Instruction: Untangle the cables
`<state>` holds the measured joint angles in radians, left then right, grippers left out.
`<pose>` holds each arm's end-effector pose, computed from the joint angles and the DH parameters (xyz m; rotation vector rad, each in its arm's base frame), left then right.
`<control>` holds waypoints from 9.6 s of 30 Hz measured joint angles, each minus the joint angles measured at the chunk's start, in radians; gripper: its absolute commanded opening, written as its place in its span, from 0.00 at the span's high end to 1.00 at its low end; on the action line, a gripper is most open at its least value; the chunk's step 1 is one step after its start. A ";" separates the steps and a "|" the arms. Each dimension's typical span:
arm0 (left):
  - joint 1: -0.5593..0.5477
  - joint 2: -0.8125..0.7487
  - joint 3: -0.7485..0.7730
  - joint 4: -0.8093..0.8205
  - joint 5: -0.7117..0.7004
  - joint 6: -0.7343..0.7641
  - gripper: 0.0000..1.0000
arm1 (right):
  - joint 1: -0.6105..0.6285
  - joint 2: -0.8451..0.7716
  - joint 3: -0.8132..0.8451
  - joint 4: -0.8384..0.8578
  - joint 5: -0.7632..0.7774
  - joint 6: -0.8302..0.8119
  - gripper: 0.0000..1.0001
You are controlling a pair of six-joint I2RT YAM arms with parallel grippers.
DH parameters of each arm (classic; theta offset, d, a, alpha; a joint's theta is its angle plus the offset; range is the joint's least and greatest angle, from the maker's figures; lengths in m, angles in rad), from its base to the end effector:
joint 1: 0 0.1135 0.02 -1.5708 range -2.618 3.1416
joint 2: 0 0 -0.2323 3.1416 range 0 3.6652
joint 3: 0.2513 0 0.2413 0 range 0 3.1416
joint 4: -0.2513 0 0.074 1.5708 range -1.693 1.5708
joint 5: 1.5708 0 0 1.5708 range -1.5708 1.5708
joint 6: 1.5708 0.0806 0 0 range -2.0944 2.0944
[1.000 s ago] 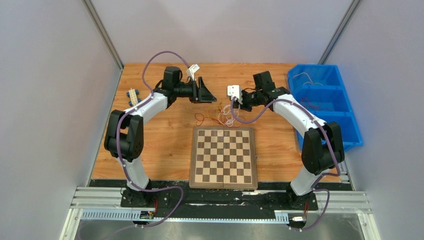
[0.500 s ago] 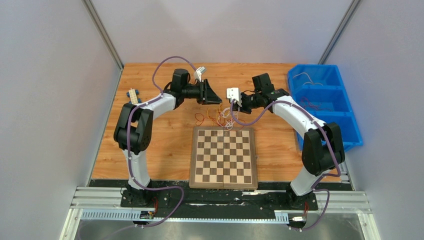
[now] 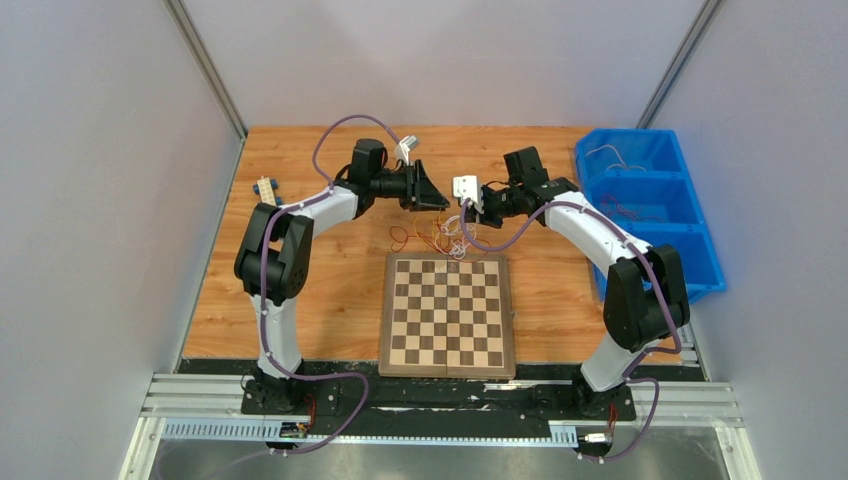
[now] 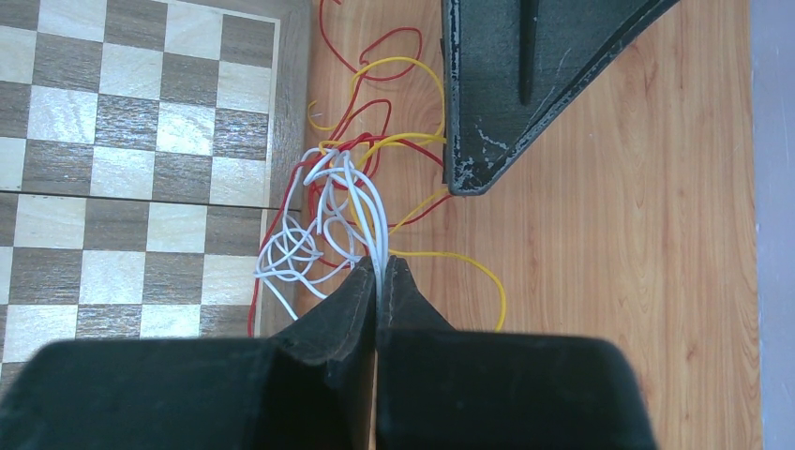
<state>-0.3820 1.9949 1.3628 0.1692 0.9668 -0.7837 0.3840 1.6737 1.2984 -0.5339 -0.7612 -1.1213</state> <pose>0.3898 -0.2281 0.1821 0.2537 2.2335 -1.6649 0.3172 0.1881 0.2103 -1.7349 1.4075 0.5521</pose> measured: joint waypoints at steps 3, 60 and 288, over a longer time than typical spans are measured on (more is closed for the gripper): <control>-0.001 0.000 0.000 -0.001 0.006 0.001 0.64 | 0.000 0.000 0.000 0.000 0.000 0.000 1.00; 0.045 -0.369 0.186 0.236 0.152 -0.252 1.00 | 0.140 -0.108 0.392 0.109 -0.085 0.569 0.26; 0.722 -0.434 0.519 0.009 0.025 0.025 1.00 | -0.211 0.292 0.060 -0.039 0.368 0.261 0.43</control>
<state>0.3397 1.5612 1.8816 0.1780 0.9916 -0.7589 0.1734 1.9659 1.3582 -0.5724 -0.3935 -0.8604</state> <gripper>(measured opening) 0.008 0.432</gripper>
